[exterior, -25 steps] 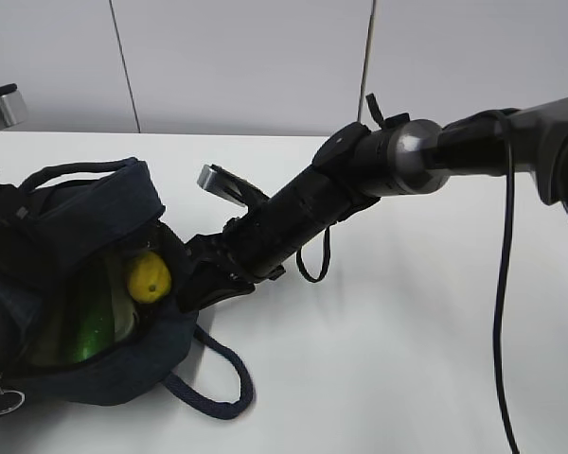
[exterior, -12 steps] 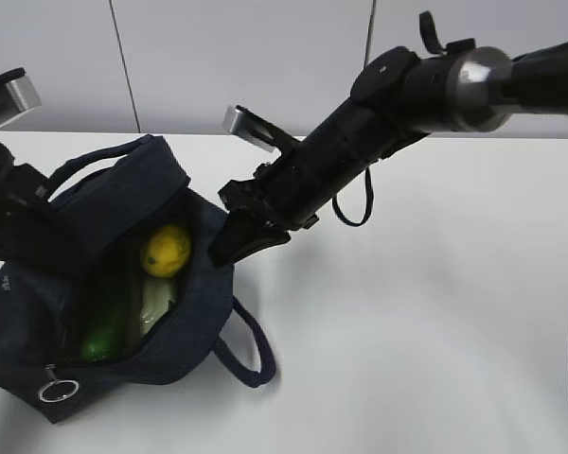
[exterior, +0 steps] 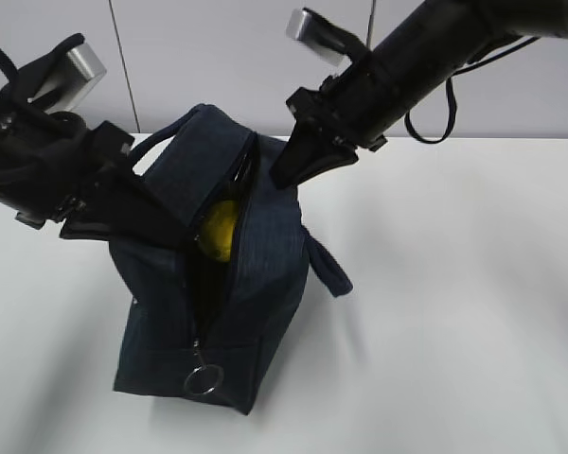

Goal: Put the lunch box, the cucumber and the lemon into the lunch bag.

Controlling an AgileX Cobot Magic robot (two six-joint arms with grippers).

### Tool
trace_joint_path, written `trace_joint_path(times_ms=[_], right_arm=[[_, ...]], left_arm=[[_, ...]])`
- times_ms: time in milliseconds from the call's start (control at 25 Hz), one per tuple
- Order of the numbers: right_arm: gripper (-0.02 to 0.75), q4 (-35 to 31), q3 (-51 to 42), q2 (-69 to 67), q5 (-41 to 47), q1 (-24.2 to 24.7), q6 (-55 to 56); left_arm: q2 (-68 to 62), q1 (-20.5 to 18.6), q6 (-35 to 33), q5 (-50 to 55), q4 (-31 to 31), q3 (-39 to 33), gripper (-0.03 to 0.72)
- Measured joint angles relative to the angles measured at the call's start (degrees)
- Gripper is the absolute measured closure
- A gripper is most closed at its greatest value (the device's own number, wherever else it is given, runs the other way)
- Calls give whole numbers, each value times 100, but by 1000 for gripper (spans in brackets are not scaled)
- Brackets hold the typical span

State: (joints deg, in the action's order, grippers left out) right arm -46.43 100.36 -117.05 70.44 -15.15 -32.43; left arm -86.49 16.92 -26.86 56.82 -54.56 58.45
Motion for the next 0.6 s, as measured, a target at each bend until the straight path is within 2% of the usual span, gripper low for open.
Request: trace_joint_path(times_ms=[280,480,600], right_arm=[[708,710,804,30,88,81,574],[708,1105,854,30,149,81,714],[708,1212,856,17,161,81,738]], left_arm=[[-381,406,-33,-449,-543,0,697],[-668,698,-164,-778,-827,0,697],[-721,733,-176,-925,-867,0,697]])
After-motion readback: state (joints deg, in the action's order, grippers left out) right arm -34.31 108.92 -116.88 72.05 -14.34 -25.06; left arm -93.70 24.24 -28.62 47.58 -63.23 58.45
